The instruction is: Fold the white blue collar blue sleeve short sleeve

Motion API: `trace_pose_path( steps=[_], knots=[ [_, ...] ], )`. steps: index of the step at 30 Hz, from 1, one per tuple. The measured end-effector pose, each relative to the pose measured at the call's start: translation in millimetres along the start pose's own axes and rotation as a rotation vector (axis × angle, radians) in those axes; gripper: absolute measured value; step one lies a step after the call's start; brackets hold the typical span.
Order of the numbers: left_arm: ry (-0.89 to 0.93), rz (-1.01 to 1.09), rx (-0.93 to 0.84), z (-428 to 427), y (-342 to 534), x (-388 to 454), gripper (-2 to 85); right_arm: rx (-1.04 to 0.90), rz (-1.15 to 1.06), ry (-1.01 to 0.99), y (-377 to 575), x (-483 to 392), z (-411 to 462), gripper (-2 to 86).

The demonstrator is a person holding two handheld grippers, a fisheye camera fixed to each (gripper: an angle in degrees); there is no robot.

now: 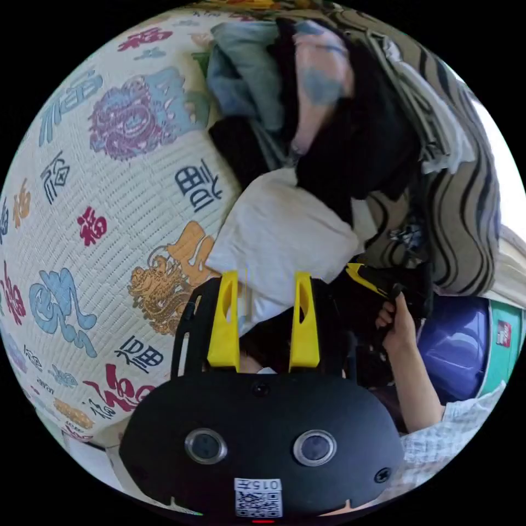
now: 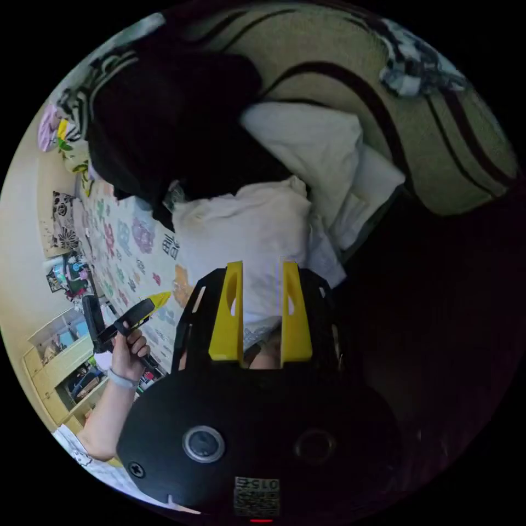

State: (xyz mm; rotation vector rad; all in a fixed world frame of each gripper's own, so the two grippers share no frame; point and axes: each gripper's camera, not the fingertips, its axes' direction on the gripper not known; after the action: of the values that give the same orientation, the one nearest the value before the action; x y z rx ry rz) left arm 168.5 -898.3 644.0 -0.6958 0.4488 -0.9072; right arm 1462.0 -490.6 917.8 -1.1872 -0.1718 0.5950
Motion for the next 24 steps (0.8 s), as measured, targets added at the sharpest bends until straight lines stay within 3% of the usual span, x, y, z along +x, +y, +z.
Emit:
trace_pose_path(
  steps=[3,10,17,24],
  knots=[
    [-0.046,-0.036,-0.050,33.5,-10.3,-23.1,13.3,-0.071,0.013,0.007,7.5,16.8,29.9,9.1],
    [0.062,0.004,-0.154,77.8,-14.5,-59.9,4.8,-0.046,-0.073,-0.133,44.1,47.1,34.2,3.4],
    [0.359,0.142,0.131,-28.9,62.0,-119.2,3.4,0.071,-0.399,-0.384,130.3,34.0,-20.0,2.6],
    [0.365,0.114,0.285,-144.5,183.3,-209.1,10.9,0.118,-0.905,-0.508,270.1,-42.4,-67.0,2.1]
  ],
)
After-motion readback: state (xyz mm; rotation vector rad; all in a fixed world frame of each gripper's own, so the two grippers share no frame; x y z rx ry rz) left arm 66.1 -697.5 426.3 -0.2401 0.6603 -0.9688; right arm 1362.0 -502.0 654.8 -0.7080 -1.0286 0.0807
